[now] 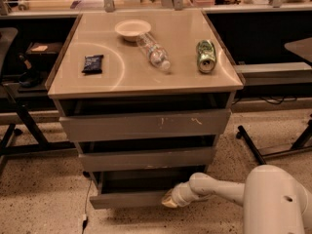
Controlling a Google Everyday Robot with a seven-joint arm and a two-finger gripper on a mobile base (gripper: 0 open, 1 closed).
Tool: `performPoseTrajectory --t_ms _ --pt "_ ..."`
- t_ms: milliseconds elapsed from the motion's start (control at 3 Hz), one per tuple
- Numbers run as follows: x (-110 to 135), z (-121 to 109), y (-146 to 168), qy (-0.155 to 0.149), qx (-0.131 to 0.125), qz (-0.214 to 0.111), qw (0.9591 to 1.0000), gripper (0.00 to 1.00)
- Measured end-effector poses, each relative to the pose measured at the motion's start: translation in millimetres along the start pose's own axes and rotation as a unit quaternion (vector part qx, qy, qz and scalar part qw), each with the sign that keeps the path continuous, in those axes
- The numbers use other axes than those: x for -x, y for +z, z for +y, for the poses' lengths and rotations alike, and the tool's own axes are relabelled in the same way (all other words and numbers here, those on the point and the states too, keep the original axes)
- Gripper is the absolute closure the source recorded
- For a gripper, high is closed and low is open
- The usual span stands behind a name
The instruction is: Close bottom drawer
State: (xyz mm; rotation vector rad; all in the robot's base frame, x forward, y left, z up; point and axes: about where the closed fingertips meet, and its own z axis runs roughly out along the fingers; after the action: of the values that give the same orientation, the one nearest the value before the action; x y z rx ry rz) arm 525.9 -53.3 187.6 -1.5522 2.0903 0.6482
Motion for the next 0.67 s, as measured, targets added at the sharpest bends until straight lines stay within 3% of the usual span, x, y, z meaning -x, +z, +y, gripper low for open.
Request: performPoseTrajectory --t_ms 667 --pt "0.0 0.0 0.0 0.000 0.000 0.000 1.0000 0.13"
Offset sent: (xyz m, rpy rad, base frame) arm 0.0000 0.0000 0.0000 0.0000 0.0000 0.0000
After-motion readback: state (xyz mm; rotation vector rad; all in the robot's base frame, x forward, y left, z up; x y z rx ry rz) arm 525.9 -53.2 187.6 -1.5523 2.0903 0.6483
